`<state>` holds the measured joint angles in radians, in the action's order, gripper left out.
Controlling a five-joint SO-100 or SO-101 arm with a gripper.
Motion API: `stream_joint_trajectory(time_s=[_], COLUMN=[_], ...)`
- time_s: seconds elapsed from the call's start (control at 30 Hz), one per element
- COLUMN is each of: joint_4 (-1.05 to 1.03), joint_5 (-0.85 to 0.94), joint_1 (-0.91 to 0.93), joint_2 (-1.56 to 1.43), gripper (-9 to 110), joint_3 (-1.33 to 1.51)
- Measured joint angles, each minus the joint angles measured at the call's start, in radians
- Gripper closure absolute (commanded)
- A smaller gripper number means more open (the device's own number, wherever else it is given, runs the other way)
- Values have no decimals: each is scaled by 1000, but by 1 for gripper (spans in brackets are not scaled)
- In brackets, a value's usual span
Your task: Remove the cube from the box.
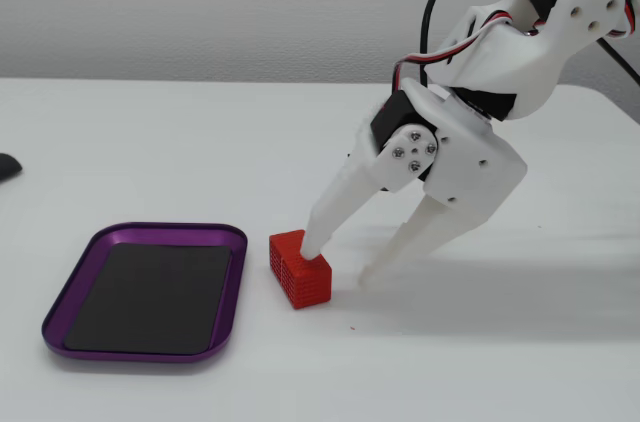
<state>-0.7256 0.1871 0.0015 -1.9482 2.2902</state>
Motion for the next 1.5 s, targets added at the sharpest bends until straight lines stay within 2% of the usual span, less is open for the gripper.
stream_joint_trajectory(time_s=[0.2, 0.33, 0.5, 0.87, 1.0, 1.1, 1.2, 1.37, 1.5], joint_4=[-207, -316, -356, -344, -318, -298, -293, -288, -288], joint_5=[-3, -6, -6, -6, -11, -84, -176, -206, -192], joint_1=[3, -3, 2, 107, 137, 133, 130, 130, 143], joint_2=[-141, -339, -644, -1339, -1335, -1333, -1333, -1333, -1333], gripper=[88, 88, 88, 88, 88, 88, 89, 89, 101], joint_3=[-175, -276, -290, 207, 350, 445, 497, 545, 577])
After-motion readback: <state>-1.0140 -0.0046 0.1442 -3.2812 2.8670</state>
